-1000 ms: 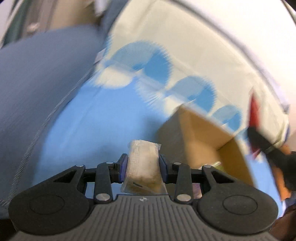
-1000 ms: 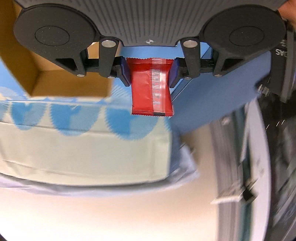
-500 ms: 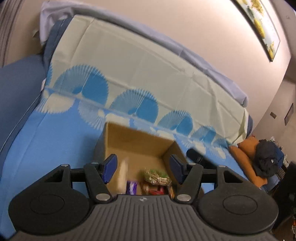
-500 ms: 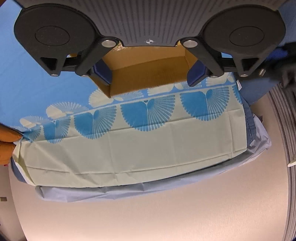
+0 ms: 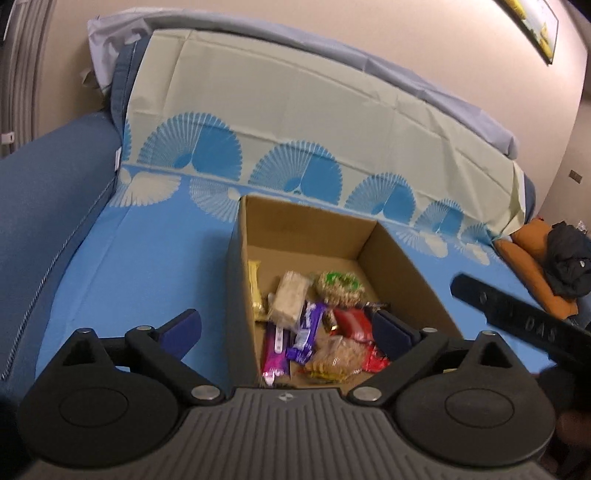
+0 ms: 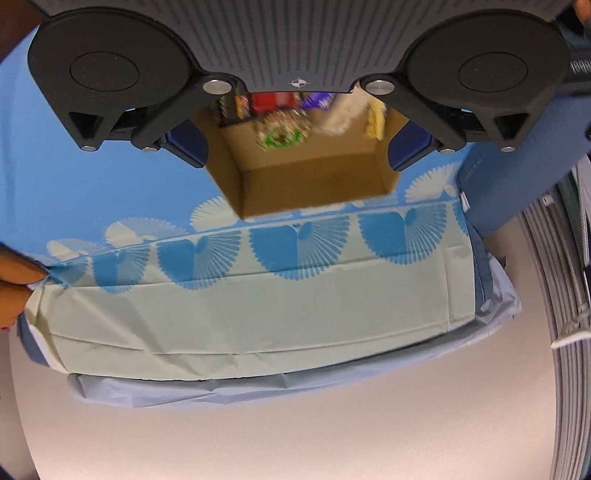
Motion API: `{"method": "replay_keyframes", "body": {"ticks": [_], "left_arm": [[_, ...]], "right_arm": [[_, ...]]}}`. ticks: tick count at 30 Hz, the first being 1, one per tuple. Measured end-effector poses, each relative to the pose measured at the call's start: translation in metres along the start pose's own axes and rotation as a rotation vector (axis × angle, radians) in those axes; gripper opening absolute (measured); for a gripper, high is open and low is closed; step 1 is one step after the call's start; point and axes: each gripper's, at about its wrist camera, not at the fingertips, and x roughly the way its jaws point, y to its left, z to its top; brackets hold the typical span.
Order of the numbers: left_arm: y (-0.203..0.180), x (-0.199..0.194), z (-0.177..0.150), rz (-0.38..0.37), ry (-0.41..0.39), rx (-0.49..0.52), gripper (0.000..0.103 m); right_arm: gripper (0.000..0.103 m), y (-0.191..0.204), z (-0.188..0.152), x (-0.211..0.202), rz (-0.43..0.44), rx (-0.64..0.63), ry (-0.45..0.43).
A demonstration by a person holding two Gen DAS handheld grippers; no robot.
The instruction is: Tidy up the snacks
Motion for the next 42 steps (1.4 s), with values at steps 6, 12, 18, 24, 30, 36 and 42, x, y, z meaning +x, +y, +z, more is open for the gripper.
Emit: {"method": "replay_keyframes", "body": {"ticks": [6, 12, 18, 24, 30, 36, 42], "left_arm": [[0.010, 0.023, -0.019, 0.041, 0.074, 0.014, 0.102], [0.015, 0.033, -0.041, 0.062, 0.066, 0.056, 0.102], [0.018, 0.039, -0.048, 0.039, 0.062, 0.024, 0.102], [0.017, 0.045, -0.043, 0.033, 0.040, 0.014, 0.102], [0.018, 0.058, -0.048, 0.025, 0.066, 0.023, 0.102], [0.018, 0.065, -0.047, 0.030, 0.067, 0.018, 0.102], [0.015, 0.063, -0.048, 0.030, 0.058, 0.029, 0.102]], "right_arm": [[0.102, 0.003, -0.019, 0.006, -0.089, -0.093, 0.077], [0.102, 0.007, -0.035, 0.014, -0.105, -0.134, 0.121], [0.102, 0.023, -0.043, 0.019, -0.123, -0.203, 0.125], [0.102, 0.023, -0.045, 0.025, -0.140, -0.221, 0.138], [0.102, 0.019, -0.047, 0.033, -0.140, -0.200, 0.168], [0.102, 0.023, -0.049, 0.040, -0.130, -0.211, 0.180], [0.102, 0.021, -0.047, 0.043, -0.128, -0.202, 0.184]]}}
